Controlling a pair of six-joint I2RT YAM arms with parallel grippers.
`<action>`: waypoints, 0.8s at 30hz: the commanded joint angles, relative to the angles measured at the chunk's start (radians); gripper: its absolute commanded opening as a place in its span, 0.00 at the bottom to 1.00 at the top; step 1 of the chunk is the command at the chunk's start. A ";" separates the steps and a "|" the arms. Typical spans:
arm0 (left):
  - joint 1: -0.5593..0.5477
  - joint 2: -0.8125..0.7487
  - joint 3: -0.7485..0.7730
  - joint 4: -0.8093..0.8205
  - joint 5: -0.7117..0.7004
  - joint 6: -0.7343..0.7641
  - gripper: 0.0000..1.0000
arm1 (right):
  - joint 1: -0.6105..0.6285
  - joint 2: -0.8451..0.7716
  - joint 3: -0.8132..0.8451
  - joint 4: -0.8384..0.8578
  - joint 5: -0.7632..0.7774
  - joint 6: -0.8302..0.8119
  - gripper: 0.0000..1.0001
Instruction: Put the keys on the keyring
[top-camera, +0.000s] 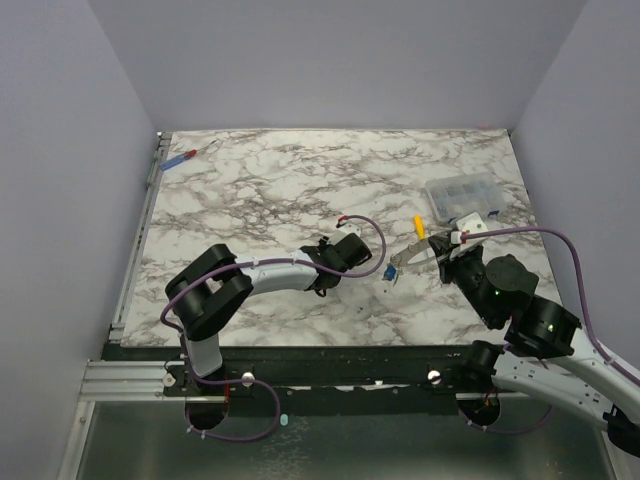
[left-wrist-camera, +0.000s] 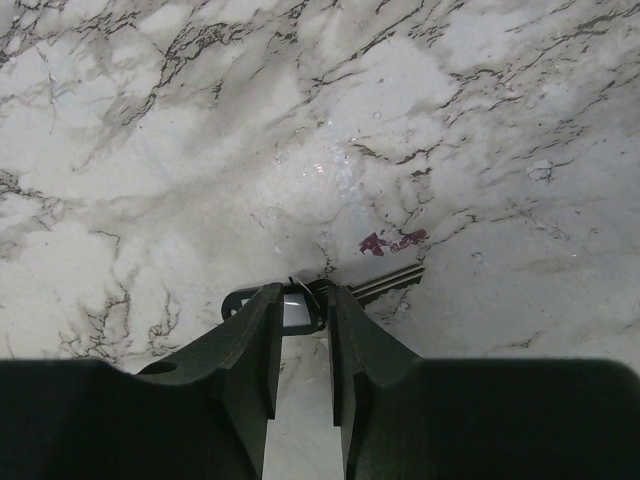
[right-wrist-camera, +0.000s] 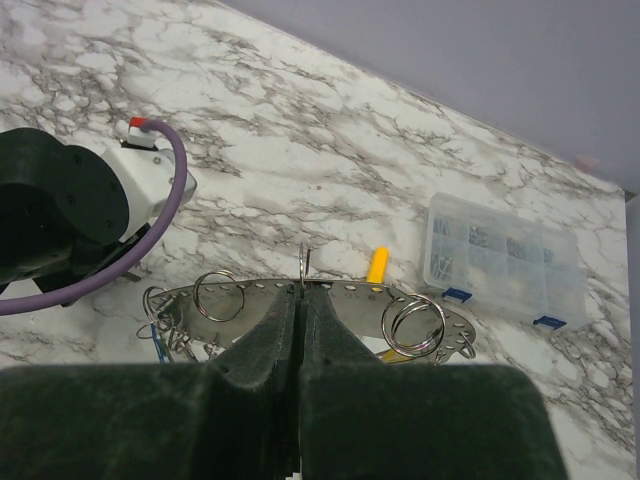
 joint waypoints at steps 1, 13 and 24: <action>-0.002 0.002 -0.020 0.021 -0.032 -0.007 0.28 | -0.001 -0.004 0.032 0.005 -0.017 0.006 0.01; -0.002 0.002 -0.068 0.097 -0.034 -0.002 0.00 | -0.001 0.002 0.033 0.003 -0.021 0.009 0.01; -0.002 -0.229 -0.101 0.101 0.182 0.086 0.00 | -0.001 0.025 0.056 0.016 -0.018 -0.017 0.01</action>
